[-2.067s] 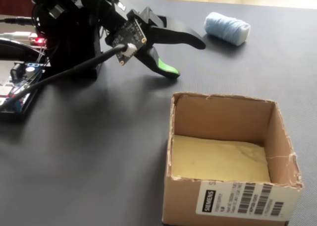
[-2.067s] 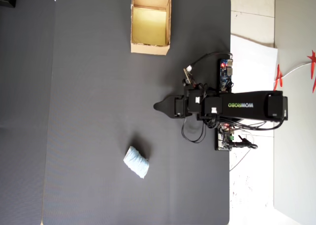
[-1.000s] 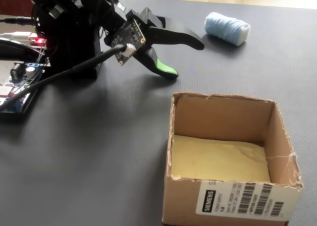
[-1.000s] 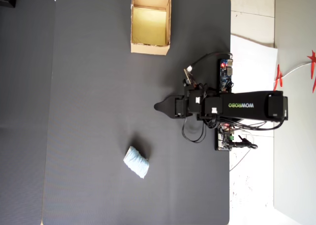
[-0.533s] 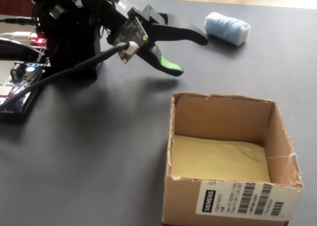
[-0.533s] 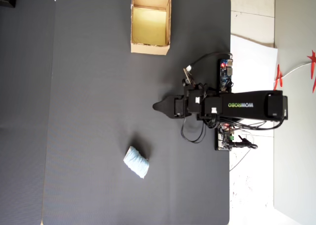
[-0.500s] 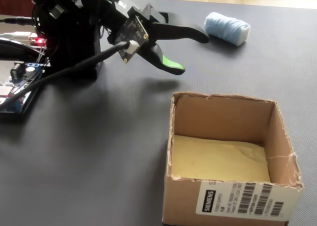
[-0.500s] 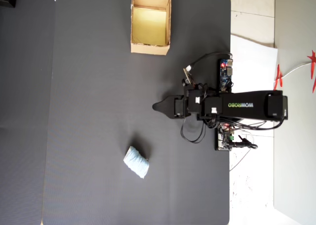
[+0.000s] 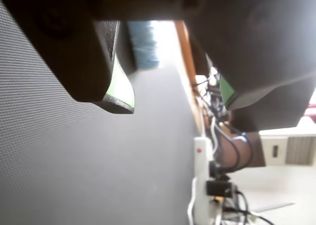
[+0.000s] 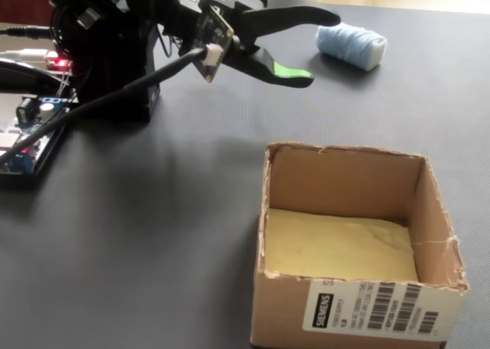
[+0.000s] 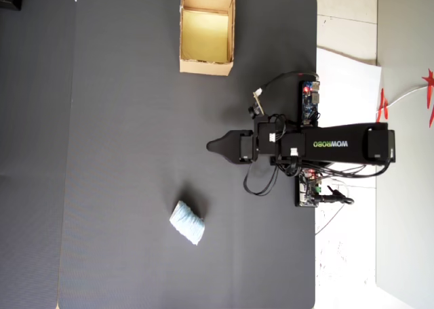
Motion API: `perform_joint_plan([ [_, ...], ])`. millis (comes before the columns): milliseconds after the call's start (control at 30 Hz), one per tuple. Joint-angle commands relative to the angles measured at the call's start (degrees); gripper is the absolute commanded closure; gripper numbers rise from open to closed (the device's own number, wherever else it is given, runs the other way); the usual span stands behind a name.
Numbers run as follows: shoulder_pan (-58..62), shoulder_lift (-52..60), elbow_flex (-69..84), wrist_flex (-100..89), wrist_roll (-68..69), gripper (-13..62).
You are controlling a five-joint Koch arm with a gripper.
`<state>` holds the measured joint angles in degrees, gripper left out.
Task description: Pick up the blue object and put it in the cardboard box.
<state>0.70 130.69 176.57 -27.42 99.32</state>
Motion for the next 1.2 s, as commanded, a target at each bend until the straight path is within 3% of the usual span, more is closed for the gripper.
perform_joint_plan([
  [0,-0.6,5.0,2.1,-9.1,0.2,15.0],
  [733,-2.3,2.3,-1.1,-12.0,1.1,15.5],
  [1033,-4.0,-1.2,-12.5,1.2,1.1,15.9],
  [1167,-4.7,-2.2,-23.6,19.2,1.0,15.9],
])
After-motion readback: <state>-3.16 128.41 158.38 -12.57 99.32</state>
